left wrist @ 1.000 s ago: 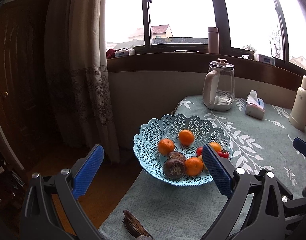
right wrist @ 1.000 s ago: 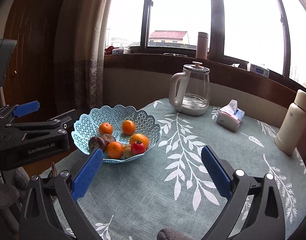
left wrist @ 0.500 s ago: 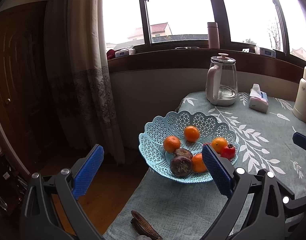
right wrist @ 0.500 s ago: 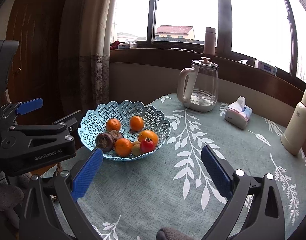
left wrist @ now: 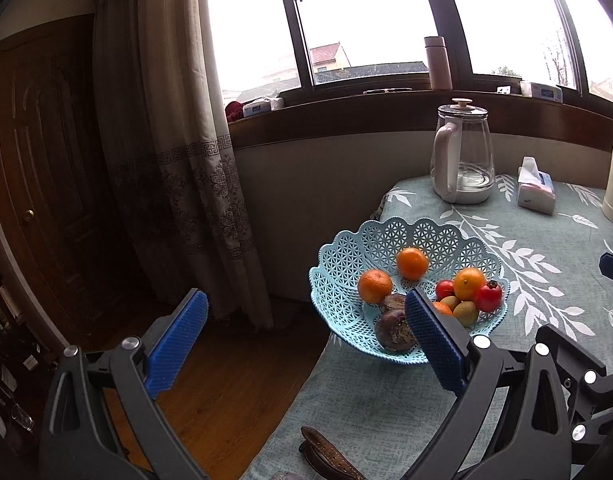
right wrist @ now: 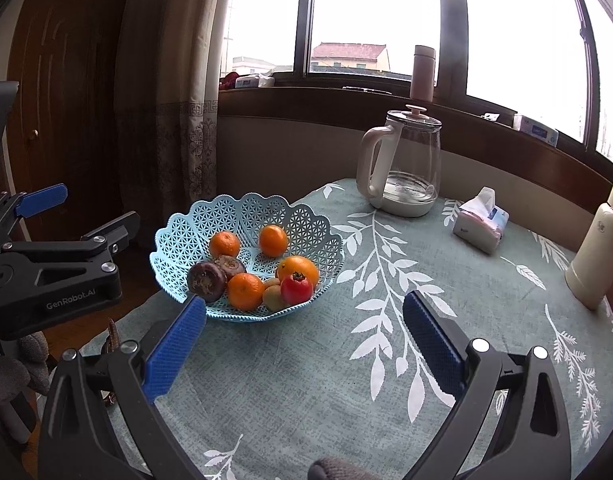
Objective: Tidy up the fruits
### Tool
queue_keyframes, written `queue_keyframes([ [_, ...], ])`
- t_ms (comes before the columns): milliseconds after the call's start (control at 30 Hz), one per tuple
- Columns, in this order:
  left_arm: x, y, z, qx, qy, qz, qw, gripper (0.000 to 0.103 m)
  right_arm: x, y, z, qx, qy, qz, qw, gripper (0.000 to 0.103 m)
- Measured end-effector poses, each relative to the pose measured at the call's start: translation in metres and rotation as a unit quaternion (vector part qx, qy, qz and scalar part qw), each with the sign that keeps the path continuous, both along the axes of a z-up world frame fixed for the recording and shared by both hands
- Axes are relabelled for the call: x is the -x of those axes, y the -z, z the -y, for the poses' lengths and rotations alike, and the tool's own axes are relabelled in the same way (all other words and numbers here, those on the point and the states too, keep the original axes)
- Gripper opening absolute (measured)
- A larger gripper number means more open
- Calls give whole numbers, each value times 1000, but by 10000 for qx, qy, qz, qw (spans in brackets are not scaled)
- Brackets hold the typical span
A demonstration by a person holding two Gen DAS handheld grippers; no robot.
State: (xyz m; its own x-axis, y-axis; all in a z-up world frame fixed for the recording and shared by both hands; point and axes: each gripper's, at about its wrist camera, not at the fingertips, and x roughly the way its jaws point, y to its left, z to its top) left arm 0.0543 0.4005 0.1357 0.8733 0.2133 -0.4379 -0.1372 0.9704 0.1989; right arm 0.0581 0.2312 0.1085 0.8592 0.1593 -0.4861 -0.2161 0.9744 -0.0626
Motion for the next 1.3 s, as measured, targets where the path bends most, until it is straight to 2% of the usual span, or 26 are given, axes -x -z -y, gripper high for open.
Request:
queue_keyframes([
  [667, -4, 6, 12, -202, 186, -139, 9995, 100, -8, 8, -6, 189, -12, -101, 9998, 98],
  [1300, -5, 8, 19, -251, 252, -176, 9992, 100, -9, 9, 1, 303, 257, -118, 9991, 98],
])
